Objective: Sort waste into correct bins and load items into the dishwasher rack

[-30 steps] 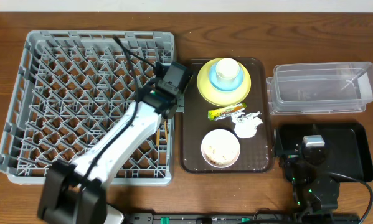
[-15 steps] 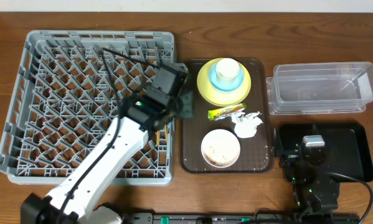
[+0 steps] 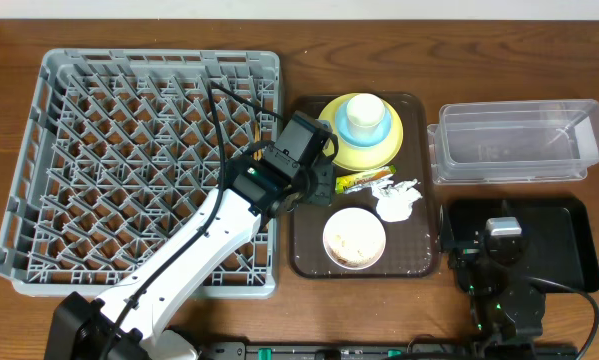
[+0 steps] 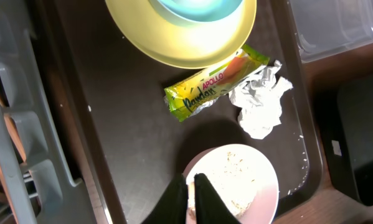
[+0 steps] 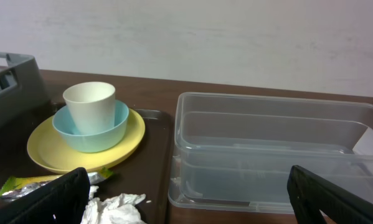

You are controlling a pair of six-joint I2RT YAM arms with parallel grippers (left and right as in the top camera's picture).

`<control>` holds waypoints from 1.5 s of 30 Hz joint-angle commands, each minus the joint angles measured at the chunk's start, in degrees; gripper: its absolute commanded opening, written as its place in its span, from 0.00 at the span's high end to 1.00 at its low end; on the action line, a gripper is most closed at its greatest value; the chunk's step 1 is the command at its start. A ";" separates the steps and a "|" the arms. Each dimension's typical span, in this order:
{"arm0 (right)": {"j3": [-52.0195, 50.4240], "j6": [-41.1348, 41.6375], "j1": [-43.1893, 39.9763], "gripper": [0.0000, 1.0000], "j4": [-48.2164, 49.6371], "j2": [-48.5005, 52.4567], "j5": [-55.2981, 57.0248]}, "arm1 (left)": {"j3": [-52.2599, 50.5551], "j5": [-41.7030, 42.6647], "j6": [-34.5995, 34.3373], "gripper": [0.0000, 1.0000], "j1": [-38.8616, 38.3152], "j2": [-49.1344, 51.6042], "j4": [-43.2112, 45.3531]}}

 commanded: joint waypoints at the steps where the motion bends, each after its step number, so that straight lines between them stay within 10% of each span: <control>1: -0.07 -0.48 0.02 0.01 -0.20 -0.11 -0.17 | 0.31 0.15 1.20 0.87 0.17 0.26 0.00; 6: -0.07 -0.48 0.02 0.01 -0.17 -0.11 -0.17 | 0.31 0.20 1.18 0.54 0.15 0.26 0.17; 22: -0.07 -0.48 0.00 0.01 -0.20 -0.11 -0.17 | 0.31 0.35 1.20 0.25 -3.45 3.69 4.22; 45: -0.07 -0.48 0.02 0.01 -0.17 -0.11 -0.17 | 0.31 -4.22 1.18 0.24 -3.45 8.87 7.30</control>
